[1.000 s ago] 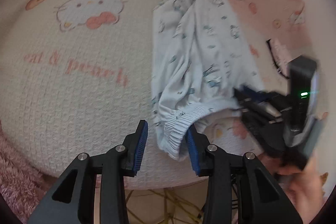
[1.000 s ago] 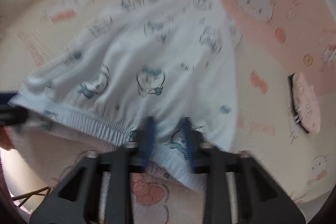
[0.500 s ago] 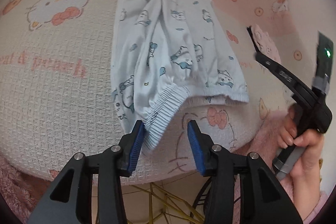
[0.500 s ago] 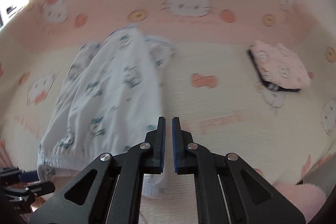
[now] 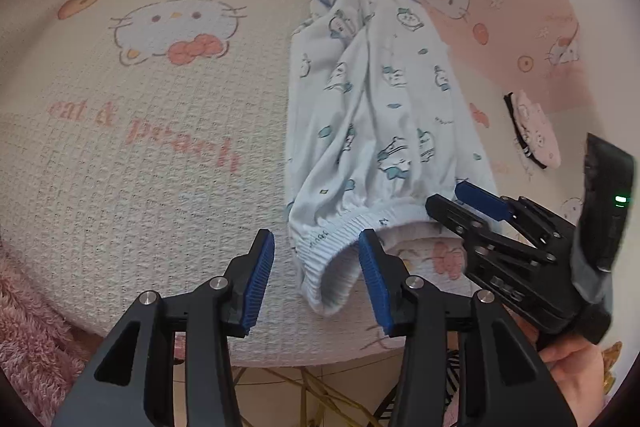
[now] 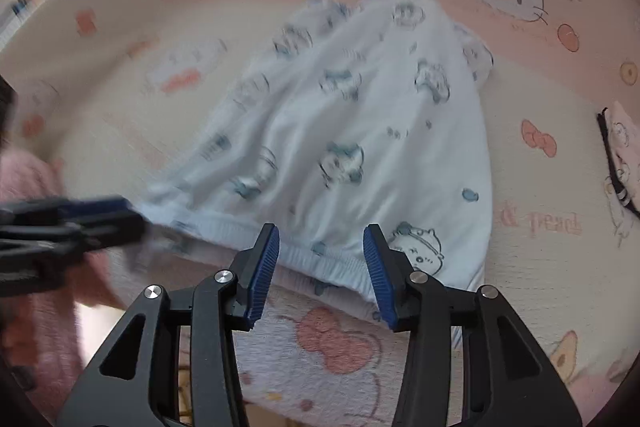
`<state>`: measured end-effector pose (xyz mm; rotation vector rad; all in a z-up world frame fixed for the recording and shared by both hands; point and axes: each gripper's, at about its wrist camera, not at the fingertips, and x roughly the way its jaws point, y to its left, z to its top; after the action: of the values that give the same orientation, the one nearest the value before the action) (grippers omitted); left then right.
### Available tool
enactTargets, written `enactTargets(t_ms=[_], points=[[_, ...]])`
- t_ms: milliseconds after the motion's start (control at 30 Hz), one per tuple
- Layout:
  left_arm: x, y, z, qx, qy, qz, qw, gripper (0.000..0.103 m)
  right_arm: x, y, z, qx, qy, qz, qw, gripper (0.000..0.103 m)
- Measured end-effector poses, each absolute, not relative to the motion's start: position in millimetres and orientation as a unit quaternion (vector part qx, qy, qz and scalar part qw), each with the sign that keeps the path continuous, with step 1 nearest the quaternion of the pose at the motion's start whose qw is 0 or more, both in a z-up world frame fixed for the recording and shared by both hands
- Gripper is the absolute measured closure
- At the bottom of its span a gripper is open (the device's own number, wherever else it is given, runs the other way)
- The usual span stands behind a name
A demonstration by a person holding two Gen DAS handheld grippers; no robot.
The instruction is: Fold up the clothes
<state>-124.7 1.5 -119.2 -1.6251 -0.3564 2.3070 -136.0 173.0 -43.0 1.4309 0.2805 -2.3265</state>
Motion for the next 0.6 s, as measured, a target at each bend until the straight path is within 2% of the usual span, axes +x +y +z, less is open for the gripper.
enactTargets(t_ms=[133, 200, 400, 533, 567, 600], points=[[-128, 1, -125, -0.573, -0.121, 0.797, 0.147, 0.053, -150, 192, -42, 0.526, 0.053, -0.832, 0.169, 0.058], [-129, 0, -129, -0.578, -0.124, 0.793, 0.149, 0.052, -151, 201, -39, 0.522, 0.043, -0.836, 0.161, 0.055], [-132, 5, -142, -0.599, -0.131, 0.774, 0.161, 0.052, -139, 185, -44, 0.532, 0.128, -0.813, 0.197, 0.055], [-129, 20, -140, -0.595, -0.082, 0.782, 0.167, 0.052, -118, 173, -34, 0.501, 0.183, -0.822, 0.2, 0.056], [-128, 25, -140, -0.594, -0.068, 0.783, 0.168, 0.054, -120, 173, -38, 0.498, 0.193, -0.823, 0.192, 0.056], [-128, 27, -139, -0.594, -0.06, 0.785, 0.166, 0.078, -120, 174, -38, 0.495, 0.191, -0.827, 0.187, 0.056]])
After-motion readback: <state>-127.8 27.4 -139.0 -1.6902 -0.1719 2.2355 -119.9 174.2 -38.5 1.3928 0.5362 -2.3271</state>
